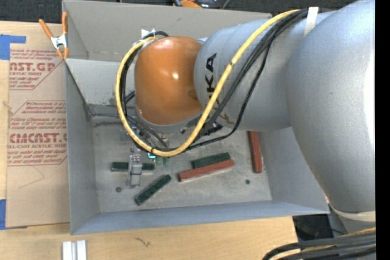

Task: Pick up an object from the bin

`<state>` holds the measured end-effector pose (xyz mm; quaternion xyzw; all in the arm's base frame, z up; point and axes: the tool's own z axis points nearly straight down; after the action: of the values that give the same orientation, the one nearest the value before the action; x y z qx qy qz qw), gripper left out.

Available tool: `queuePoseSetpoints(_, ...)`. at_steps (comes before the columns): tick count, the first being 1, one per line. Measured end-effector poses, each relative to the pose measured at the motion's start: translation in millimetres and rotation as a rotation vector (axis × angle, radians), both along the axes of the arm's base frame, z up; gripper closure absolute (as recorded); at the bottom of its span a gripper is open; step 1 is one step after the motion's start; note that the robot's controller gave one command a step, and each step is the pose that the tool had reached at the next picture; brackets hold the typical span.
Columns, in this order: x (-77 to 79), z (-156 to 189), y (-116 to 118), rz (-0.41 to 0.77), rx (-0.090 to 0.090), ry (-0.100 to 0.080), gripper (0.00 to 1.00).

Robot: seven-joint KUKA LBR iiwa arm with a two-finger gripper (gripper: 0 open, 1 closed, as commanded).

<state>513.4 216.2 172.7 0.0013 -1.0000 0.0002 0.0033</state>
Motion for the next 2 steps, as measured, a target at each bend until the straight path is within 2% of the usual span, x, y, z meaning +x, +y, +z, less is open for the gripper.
queuePoseSetpoints(1,18.6,-107.8,-22.3,-0.099,-0.002,0.000,0.00)
queuePoseSetpoints(2,18.3,-108.4,-21.6,-0.098,0.001,-0.006,0.00)
